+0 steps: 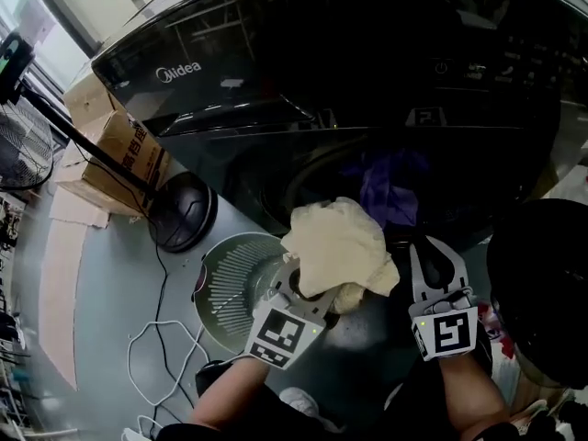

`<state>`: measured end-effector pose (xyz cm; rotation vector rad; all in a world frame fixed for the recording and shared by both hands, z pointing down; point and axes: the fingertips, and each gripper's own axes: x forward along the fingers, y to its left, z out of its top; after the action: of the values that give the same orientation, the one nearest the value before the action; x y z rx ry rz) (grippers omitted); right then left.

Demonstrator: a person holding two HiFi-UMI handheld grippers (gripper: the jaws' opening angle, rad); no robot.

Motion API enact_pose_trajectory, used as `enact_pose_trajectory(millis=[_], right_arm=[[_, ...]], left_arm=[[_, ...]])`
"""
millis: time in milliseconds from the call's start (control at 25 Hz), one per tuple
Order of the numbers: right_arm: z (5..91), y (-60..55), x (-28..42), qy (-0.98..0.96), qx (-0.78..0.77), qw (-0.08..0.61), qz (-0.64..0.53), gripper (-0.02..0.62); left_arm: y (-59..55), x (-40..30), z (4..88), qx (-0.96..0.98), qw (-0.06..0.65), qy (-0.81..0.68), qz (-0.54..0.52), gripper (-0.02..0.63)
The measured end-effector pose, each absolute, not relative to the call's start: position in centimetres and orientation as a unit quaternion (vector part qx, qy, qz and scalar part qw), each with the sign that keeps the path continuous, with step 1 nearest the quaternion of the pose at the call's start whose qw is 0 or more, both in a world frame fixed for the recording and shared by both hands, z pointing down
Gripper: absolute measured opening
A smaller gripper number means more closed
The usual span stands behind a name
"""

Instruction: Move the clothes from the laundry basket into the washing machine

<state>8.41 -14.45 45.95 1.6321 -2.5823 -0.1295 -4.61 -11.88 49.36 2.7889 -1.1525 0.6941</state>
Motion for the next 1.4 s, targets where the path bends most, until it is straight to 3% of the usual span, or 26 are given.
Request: enact_pose_trajectory(millis=[440,880,1160,1400], right_arm=[[43.5,-12.7,16.9,-0.792,0.608,-0.022,-0.053,0.035],[45.1,-11.4,17.6,-0.802,0.597,-0.017,-0.031,0.026],[44.4,-11.0,15.1,-0.826,0.558,-0.010,-0.080,0.026],[45.9,-11.2,15.1,-0.833,0.548,0.015,-0.072,0.026]], left_arm=[[-19.5,4.5,50.8,0.882,0.038,-0.435,0.176,0.135],[-28.1,8.3,54.3,0.862,0.013,-0.465,0.201,0.137],[-35.0,8.6,52.1,0.855,-0.002,-0.482,0.193,0.137],[-39.6,7.9,49.7,0.836,-0.059,-0.495,0.231,0.156]])
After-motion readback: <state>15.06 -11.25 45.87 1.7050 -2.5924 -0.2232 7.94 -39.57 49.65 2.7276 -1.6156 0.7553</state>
